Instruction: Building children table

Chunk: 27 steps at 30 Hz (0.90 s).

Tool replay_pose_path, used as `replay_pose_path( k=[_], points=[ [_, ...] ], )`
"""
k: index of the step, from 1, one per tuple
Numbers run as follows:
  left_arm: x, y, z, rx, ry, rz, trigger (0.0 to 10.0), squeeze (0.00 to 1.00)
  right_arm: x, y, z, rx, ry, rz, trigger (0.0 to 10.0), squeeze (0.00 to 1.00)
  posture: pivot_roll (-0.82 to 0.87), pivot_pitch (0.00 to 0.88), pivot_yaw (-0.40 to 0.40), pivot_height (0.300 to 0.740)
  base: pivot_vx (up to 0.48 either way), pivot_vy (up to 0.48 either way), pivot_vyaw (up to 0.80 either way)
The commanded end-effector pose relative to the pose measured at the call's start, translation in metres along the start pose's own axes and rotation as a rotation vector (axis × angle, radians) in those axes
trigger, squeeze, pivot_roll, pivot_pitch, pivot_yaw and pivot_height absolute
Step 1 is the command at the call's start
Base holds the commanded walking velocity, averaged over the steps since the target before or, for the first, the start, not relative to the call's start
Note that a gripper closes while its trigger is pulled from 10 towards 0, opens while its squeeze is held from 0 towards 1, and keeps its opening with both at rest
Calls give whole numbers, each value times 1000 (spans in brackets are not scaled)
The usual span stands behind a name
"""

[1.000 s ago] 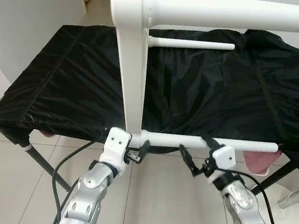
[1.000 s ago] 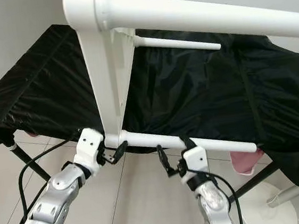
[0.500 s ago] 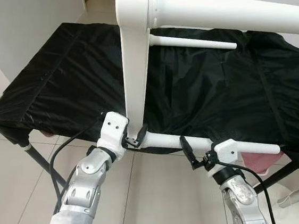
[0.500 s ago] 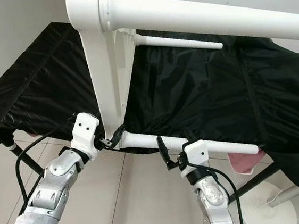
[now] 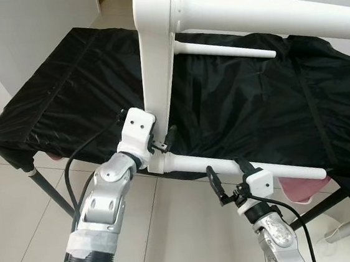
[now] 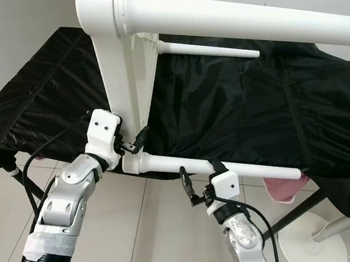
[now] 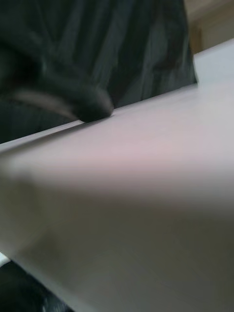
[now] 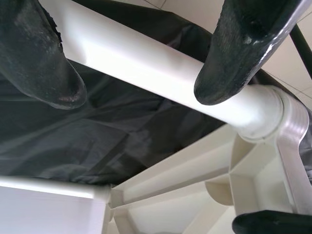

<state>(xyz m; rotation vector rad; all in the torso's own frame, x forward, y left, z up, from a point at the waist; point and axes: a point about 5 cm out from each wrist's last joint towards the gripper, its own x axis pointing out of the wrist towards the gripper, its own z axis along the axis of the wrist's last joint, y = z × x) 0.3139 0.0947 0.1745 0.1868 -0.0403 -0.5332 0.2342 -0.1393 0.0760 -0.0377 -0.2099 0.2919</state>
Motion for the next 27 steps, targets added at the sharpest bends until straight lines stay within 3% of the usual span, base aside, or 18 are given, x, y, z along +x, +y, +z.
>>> replay_pose_path(
  k=[1,11,12,14,15,16,25,27],
  points=[
    [-4,27,0,8,34,402,0,0,-1,0,-2,-2,14,-8,10000,0,-6,3,-25,740,0,0,0],
    [9,40,26,-9,22,533,0,0,0,6,-3,10,23,-7,10000,0,1,0,-24,740,0,0,0],
    [11,39,29,-14,26,553,588,0,0,7,-3,12,23,-8,10000,0,-1,0,-23,740,0,0,0],
    [13,38,32,-21,33,576,863,0,0,8,-3,14,24,-9,10000,0,-1,0,-23,740,0,0,0],
    [13,38,32,-21,33,576,863,0,0,8,-3,14,24,-9,10000,0,-1,0,-23,740,0,0,0],
    [13,38,33,-30,35,594,0,0,0,9,-3,15,25,-10,10000,0,0,0,-22,740,0,0,0],
    [20,46,44,-37,34,702,0,0,-1,11,-4,17,30,-13,10000,0,2,6,-20,740,0,0,0],
    [20,58,50,-7,16,759,0,0,-1,11,-4,16,33,-10,10000,0,-1,11,-19,740,0,0,0]
  ],
)
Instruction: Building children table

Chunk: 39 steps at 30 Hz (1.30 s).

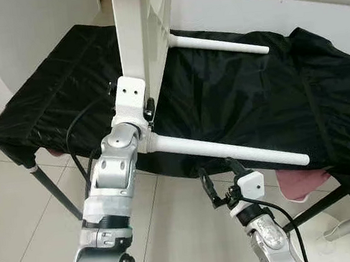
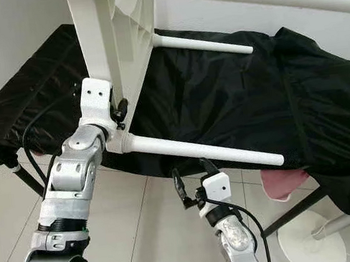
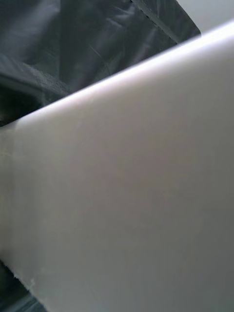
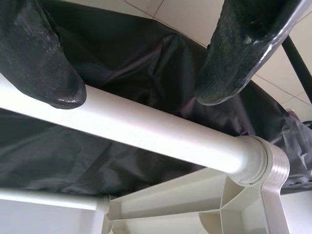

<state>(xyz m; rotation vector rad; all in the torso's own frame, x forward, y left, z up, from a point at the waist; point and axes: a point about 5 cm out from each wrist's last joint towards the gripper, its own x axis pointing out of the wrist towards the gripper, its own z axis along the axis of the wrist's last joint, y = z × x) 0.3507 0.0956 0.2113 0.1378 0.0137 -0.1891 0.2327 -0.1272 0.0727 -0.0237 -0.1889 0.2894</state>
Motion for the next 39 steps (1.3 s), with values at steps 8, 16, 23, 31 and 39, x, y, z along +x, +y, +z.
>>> replay_pose_path(
  k=[8,16,23,31,39],
  points=[
    [0,63,16,17,-37,561,0,0,-4,-1,-1,-4,19,-9,10000,0,-6,15,-18,740,0,0,0],
    [-7,88,20,35,-55,667,0,0,-4,0,-2,-9,24,-4,10000,0,-7,17,-19,740,0,0,0],
    [-11,108,17,54,-59,713,0,0,-5,0,-2,-8,32,4,10000,0,2,26,-33,740,0,0,0],
    [-1,117,9,126,-79,623,10000,0,-4,2,-2,-12,38,29,10000,0,4,34,-43,740,0,0,0],
    [7,91,-10,115,-86,303,10000,1000,-5,3,-2,-12,40,33,10000,0,3,35,-43,740,0,0,0]
  ],
)
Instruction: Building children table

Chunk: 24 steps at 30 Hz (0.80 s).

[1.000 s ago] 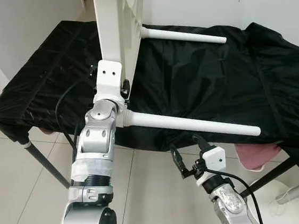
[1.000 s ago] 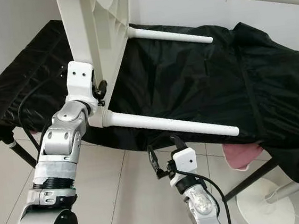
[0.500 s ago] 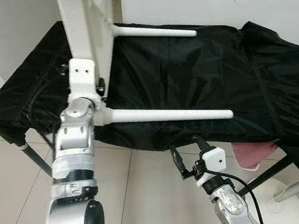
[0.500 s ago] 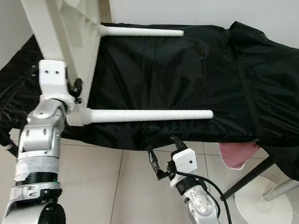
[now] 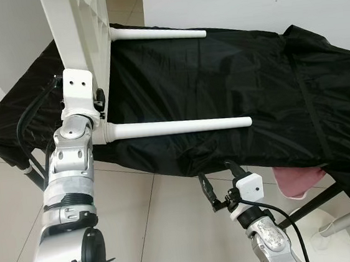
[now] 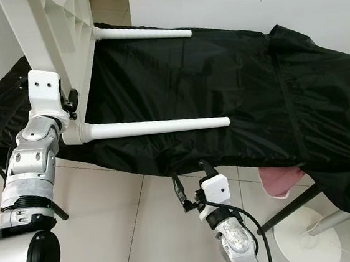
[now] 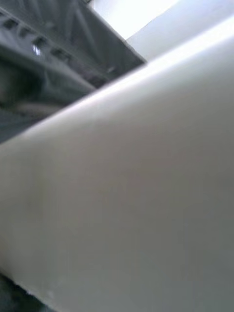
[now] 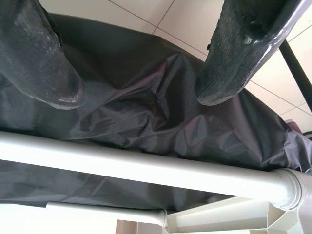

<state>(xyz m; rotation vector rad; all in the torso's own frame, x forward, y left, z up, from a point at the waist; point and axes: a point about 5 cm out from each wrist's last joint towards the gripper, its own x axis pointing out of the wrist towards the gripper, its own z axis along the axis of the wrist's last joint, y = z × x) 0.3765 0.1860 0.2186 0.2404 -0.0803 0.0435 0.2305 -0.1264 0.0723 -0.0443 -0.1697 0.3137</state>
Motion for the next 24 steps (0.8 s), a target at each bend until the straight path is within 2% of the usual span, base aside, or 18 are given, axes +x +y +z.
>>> replay_pose_path(
  k=[1,3,4,5,6,7,11,13,15,18,24],
  points=[
    [-3,-3,-4,6,-15,66,10000,1000,-3,1,-2,4,19,7,10000,0,3,35,-43,740,0,0,0],
    [-6,-14,-7,49,-22,-17,10000,1000,-3,2,-2,4,20,9,10000,0,2,36,-40,740,0,0,0],
    [-6,-14,-7,49,-22,-17,10000,1000,-3,2,-2,4,20,9,10000,0,2,36,-40,740,0,0,0],
    [-8,-20,-11,42,-1,-76,10000,729,-3,2,-2,4,20,9,10000,0,0,36,-37,740,0,0,0],
    [-8,-20,-11,42,-1,-76,10000,729,-3,2,-2,4,20,9,10000,0,0,36,-37,740,0,0,0],
    [-11,-26,-13,23,17,-139,10000,0,-3,2,-2,5,20,9,10000,0,0,36,-38,740,0,0,0],
    [-16,-32,-13,15,10,-185,10000,0,-3,1,-2,5,21,6,10000,0,-1,35,-36,740,0,0,0],
    [-27,-39,-19,34,33,-245,10000,0,-4,1,-2,4,20,4,10000,0,2,33,-39,740,0,0,0],
    [-30,-39,-23,49,56,-254,10000,0,-4,0,-2,4,21,3,10000,0,2,33,-39,740,0,0,0],
    [-36,-36,-31,97,93,-263,10000,0,-4,1,-3,2,22,8,10000,0,7,28,-40,740,0,0,0],
    [-44,-29,-33,150,94,-261,10000,0,-4,1,-3,1,23,15,10000,0,11,24,-43,740,0,0,0]
  ],
)
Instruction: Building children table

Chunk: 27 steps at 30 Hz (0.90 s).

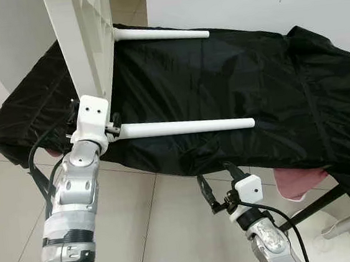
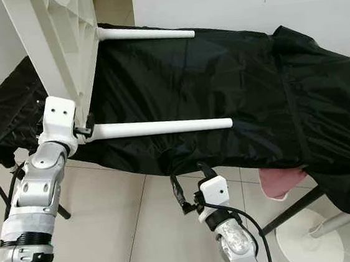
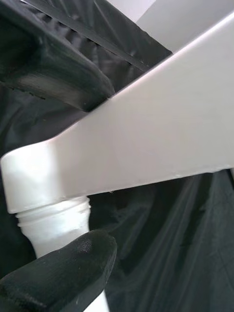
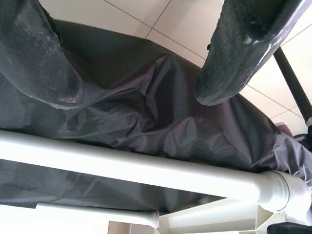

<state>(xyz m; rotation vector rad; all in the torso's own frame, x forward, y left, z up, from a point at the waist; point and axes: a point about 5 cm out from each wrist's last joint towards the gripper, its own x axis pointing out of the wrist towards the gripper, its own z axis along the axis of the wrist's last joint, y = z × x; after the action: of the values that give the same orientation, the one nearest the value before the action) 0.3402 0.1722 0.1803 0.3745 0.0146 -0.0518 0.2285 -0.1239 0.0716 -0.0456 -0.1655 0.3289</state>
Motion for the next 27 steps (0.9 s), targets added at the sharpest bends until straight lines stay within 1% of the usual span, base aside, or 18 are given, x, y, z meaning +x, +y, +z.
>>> replay_pose_path(
  k=[1,2,3,4,5,6,7,9,10,11,15,17,18,21,23,24,25,27],
  points=[
    [-3,-9,-1,23,7,-151,10000,0,-2,-2,-3,1,19,-1,10000,0,11,24,-43,740,0,0,0],
    [-6,-6,-5,60,13,-144,10000,0,-2,-1,-3,2,18,2,10000,0,17,21,-48,740,0,0,0],
    [-7,-2,-9,118,17,-127,10000,0,-2,-1,-3,2,18,8,10000,0,22,18,-51,740,0,0,0],
    [-7,-2,-9,118,17,-127,10000,0,-2,-1,-3,2,18,8,10000,0,22,18,-51,740,0,0,0],
    [-8,0,-11,157,22,-118,10000,0,-1,0,-3,2,17,13,10000,0,22,18,-51,740,0,0,0],
    [-8,0,-11,157,22,-118,10000,0,-1,0,-3,2,17,13,10000,0,22,18,-51,740,0,0,0],
    [-8,2,-13,189,31,-109,10000,0,0,0,-3,3,17,17,10000,0,25,16,-54,740,0,0,0],
    [-1,11,-9,235,7,-54,10000,0,2,1,-3,5,15,24,10000,0,27,14,-56,740,0,0,0],
    [-1,11,-9,235,7,-54,10000,0,2,1,-3,5,15,24,10000,0,27,14,-56,740,0,0,0],
    [4,17,-5,244,-9,-3,10000,0,3,2,-3,7,13,28,10000,0,27,14,-56,740,0,0,0],
    [8,21,-3,253,-8,25,10000,0,4,2,-3,7,11,27,10000,0,22,15,-53,740,0,0,0],
    [14,26,-1,282,-22,61,10000,0,4,2,-2,4,9,24,10000,0,19,16,-52,740,0,0,0],
    [14,26,-1,282,-22,61,10000,0,4,2,-2,4,9,24,10000,0,19,16,-52,740,0,0,0],
    [20,33,-2,337,-19,98,10000,0,4,1,-2,2,8,18,10000,0,9,23,-49,740,0,0,0],
    [21,35,-3,353,-17,111,10000,0,4,1,-2,2,7,17,10000,0,9,23,-49,740,0,0,0],
    [22,40,-3,379,-10,137,10000,0,4,1,-1,1,7,16,10000,0,5,27,-47,740,0,0,0],
    [22,40,-3,379,-10,137,10000,0,4,1,-1,1,7,16,10000,0,5,27,-47,740,0,0,0],
    [24,45,-4,399,-6,163,10000,0,4,1,-1,0,6,15,10000,0,6,28,-48,740,0,0,0]
  ],
)
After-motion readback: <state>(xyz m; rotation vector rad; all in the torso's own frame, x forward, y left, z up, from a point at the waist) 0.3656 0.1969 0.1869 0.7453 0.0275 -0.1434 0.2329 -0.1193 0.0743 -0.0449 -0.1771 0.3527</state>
